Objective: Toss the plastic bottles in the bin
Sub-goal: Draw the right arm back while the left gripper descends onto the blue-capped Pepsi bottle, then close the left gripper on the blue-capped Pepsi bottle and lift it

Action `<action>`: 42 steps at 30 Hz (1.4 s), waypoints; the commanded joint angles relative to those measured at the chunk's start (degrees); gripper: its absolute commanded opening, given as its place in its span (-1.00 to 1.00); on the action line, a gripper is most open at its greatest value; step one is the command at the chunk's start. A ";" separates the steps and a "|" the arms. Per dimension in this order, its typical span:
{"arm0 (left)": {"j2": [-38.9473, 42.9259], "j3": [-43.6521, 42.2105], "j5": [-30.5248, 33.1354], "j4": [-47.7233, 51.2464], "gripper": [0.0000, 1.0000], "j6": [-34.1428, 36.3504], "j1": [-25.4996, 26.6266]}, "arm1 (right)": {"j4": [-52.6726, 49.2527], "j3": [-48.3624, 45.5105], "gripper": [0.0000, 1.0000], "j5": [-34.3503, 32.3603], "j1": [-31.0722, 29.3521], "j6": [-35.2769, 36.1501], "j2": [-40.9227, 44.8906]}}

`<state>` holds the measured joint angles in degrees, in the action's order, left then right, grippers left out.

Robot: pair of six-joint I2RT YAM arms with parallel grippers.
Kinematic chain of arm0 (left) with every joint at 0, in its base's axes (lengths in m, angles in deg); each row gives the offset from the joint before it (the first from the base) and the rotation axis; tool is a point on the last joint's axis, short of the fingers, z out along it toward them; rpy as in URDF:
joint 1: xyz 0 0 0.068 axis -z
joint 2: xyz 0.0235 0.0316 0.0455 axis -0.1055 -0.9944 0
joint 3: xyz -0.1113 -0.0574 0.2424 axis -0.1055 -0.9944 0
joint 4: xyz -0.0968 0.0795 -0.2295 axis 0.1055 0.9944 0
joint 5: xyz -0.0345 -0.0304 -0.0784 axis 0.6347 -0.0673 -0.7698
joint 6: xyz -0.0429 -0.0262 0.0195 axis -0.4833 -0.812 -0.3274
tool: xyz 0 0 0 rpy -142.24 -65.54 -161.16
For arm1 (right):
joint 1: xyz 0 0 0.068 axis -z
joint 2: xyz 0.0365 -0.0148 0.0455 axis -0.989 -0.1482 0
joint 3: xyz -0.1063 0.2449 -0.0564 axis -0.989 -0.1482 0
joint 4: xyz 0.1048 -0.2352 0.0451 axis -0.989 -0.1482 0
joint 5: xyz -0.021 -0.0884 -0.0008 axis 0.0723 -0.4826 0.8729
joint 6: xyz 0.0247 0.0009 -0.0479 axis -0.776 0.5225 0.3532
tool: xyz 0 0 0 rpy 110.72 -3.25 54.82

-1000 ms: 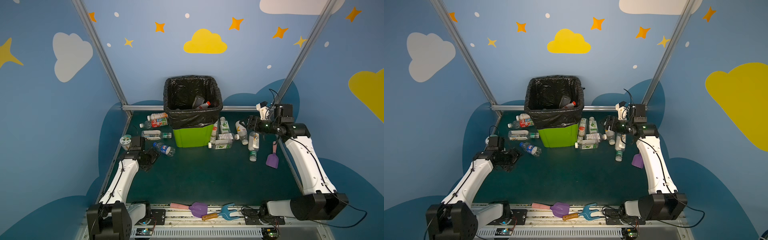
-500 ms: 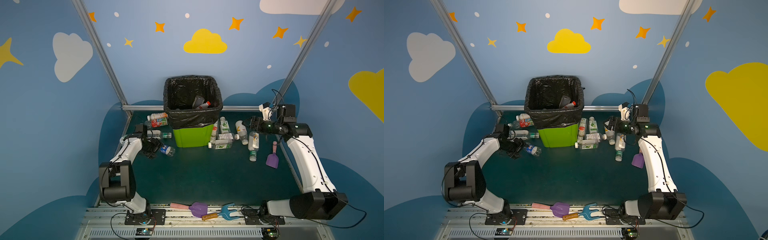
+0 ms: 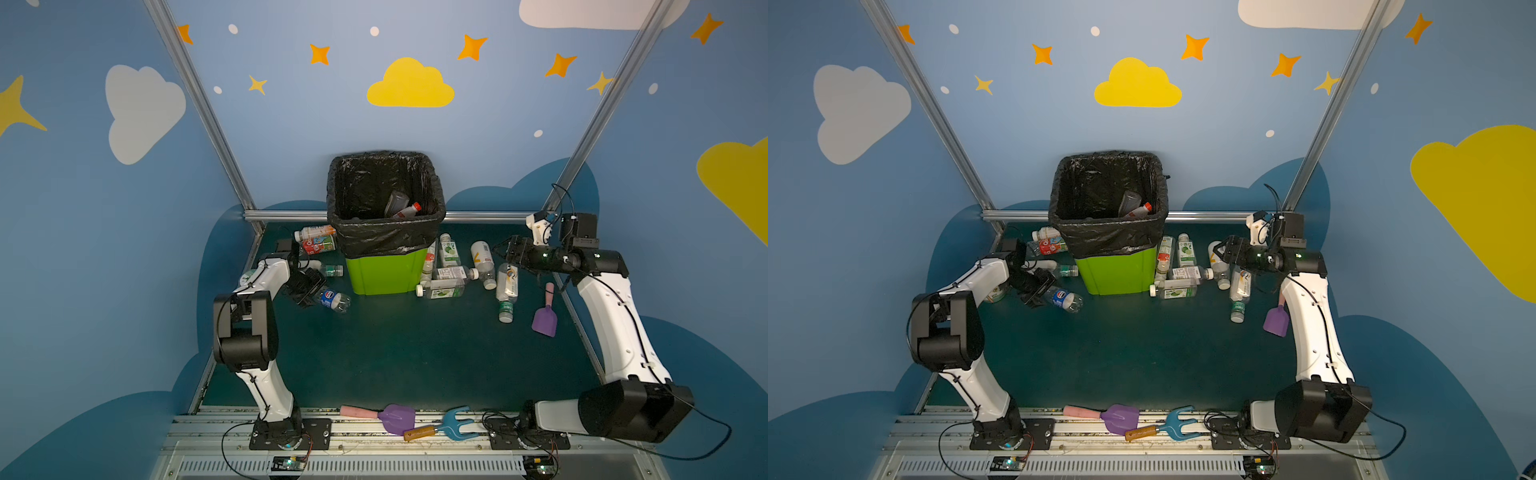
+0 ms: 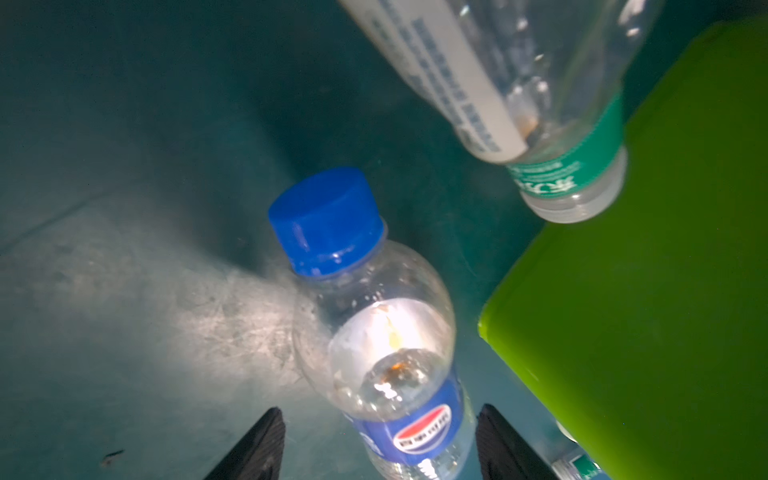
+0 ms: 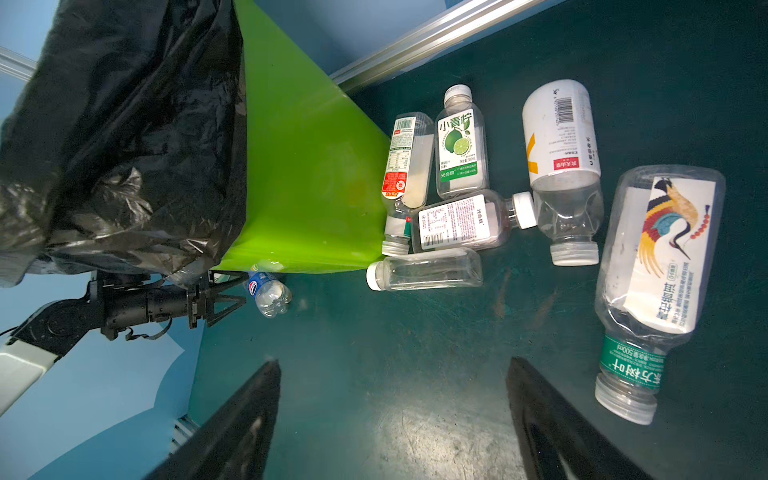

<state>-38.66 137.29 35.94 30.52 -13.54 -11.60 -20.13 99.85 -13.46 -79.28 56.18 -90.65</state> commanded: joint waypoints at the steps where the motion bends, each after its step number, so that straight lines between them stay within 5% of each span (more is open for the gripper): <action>1: -0.83 1.83 2.20 2.64 0.47 1.44 0.57 | 0.04 -0.29 0.68 1.27 1.02 0.02 1.59; 25: -7.81 5.38 5.21 2.83 0.35 -0.56 5.54 | 1.48 3.04 0.68 11.81 8.66 -3.66 -6.31; 37: 1.25 1.30 6.77 3.42 -0.07 1.93 4.69 | 1.35 3.27 0.67 11.41 8.85 -4.29 -6.18; 42: 8.20 -1.23 6.46 4.65 -0.09 2.54 2.67 | 1.69 2.42 0.68 10.39 8.88 -4.34 -4.60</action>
<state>-34.23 137.05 41.90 32.96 -12.12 -7.62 -19.08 101.90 -2.60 -70.69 51.78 -97.14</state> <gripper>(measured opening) 0.458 0.838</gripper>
